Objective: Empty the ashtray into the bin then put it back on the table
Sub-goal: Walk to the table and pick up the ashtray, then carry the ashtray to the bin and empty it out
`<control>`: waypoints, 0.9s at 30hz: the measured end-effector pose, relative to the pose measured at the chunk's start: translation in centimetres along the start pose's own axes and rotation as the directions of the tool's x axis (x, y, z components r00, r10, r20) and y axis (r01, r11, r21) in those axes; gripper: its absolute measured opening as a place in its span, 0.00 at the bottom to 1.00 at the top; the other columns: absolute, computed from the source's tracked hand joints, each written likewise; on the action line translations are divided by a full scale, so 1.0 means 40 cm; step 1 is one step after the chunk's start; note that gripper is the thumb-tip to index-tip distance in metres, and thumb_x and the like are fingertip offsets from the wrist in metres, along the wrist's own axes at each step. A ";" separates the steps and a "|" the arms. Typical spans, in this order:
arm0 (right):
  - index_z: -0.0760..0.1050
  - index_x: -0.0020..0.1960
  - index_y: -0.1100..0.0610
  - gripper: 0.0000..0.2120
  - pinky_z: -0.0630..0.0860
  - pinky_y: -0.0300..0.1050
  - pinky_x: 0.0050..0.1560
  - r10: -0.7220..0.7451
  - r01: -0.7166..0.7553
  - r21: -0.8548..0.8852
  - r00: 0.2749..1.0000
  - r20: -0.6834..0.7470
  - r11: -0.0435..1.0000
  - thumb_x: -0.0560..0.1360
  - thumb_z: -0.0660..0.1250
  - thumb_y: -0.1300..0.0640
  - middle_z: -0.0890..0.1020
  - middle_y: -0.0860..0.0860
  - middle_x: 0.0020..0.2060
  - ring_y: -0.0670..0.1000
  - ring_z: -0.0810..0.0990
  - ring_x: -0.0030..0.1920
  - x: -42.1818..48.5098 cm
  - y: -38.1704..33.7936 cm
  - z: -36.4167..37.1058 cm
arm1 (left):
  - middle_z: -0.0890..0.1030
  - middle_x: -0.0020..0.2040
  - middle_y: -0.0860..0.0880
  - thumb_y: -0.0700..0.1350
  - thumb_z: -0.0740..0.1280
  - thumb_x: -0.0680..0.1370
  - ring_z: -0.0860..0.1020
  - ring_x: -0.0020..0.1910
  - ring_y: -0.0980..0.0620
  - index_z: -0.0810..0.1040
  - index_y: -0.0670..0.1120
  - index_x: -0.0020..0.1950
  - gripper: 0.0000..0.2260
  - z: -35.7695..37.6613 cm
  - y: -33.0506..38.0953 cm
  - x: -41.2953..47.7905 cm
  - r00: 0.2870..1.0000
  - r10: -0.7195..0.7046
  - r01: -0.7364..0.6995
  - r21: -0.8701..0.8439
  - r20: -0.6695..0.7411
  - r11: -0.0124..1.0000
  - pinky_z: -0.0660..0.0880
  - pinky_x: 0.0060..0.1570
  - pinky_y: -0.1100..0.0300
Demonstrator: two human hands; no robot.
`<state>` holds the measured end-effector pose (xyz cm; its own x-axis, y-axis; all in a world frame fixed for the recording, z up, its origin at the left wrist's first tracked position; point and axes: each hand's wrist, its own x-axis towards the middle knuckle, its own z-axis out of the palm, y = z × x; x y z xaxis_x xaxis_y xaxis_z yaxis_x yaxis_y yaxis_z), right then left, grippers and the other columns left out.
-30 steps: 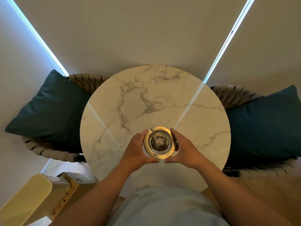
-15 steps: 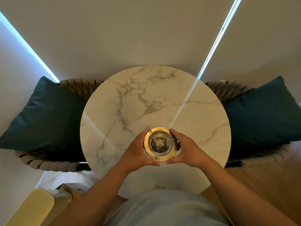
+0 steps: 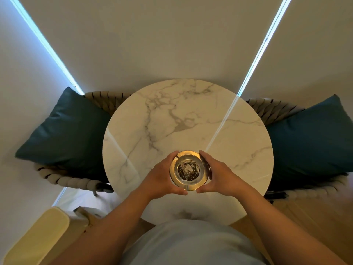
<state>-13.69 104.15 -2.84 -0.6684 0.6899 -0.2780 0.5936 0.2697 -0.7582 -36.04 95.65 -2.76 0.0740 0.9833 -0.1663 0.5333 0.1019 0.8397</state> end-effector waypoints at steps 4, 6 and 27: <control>0.55 0.77 0.47 0.56 0.68 0.23 0.45 -0.050 0.052 -0.026 0.996 0.068 0.998 0.58 0.84 0.50 0.73 0.37 0.57 0.32 0.74 0.51 -0.032 0.002 -0.006 | 0.76 0.63 0.62 0.59 0.83 0.54 0.76 0.61 0.60 0.59 0.61 0.73 0.53 0.047 0.014 -0.051 0.996 -0.038 0.037 -0.017 -0.078 0.999 0.77 0.59 0.52; 0.56 0.77 0.48 0.55 0.68 0.22 0.46 -0.091 0.095 -0.049 0.992 0.083 0.994 0.58 0.84 0.50 0.73 0.34 0.55 0.26 0.72 0.51 -0.071 0.016 -0.013 | 0.76 0.63 0.61 0.60 0.82 0.54 0.76 0.61 0.60 0.58 0.60 0.74 0.54 0.096 0.039 -0.115 0.990 -0.094 0.092 -0.024 -0.108 0.995 0.76 0.60 0.52; 0.59 0.76 0.52 0.55 0.67 0.23 0.51 -0.385 0.502 -0.106 0.767 0.514 0.858 0.57 0.85 0.53 0.77 0.46 0.62 0.37 0.74 0.55 -0.218 -0.123 0.179 | 0.71 0.59 0.75 0.65 0.81 0.51 0.69 0.60 0.75 0.57 0.66 0.72 0.55 0.322 0.069 -0.582 0.733 -0.395 0.331 -0.217 -0.554 0.918 0.67 0.56 0.70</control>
<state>-13.99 92.00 -0.93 -0.9713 0.0800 -0.2241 0.2213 0.6490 -0.7279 -25.44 71.10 -3.25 -0.6236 0.7636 -0.1671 0.3316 0.4520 0.8281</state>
